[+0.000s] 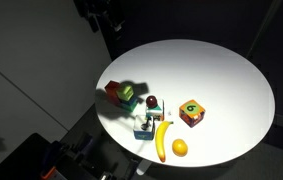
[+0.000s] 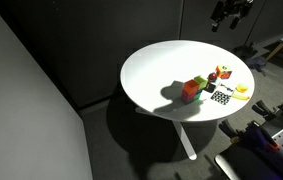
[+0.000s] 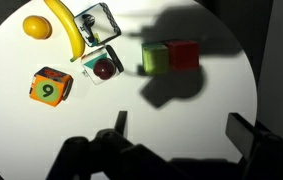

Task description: Pick up the block with a black and white image and stack it on top of the block with a number six on it

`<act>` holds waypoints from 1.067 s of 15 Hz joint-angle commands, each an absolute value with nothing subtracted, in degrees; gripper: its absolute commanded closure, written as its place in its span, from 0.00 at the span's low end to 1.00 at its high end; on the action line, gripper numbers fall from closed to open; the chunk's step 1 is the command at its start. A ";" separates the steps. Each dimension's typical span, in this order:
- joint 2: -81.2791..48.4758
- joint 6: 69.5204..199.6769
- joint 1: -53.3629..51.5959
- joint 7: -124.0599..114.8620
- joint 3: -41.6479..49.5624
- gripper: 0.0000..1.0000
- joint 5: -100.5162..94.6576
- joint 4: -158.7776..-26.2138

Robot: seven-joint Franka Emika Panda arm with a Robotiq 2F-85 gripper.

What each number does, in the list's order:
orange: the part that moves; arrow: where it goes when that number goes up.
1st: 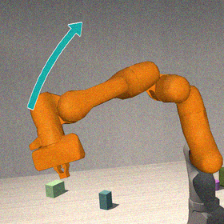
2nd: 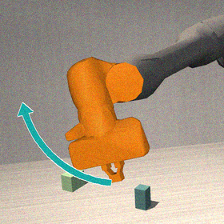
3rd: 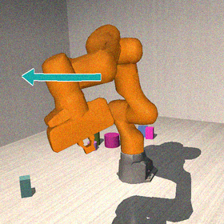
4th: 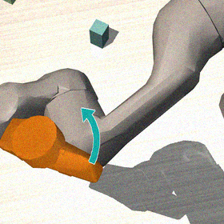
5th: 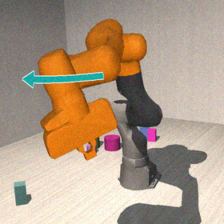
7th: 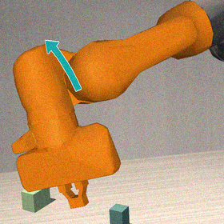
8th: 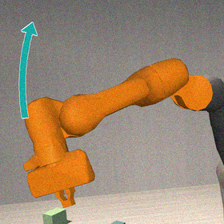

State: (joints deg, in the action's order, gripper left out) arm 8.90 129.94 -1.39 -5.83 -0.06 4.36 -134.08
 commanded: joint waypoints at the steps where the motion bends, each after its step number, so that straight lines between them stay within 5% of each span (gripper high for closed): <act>1: 9.90 128.75 -0.59 -1.85 1.12 0.00 6.36 -134.96; 16: 8.47 129.89 0.63 -3.32 1.47 0.00 4.16 -134.93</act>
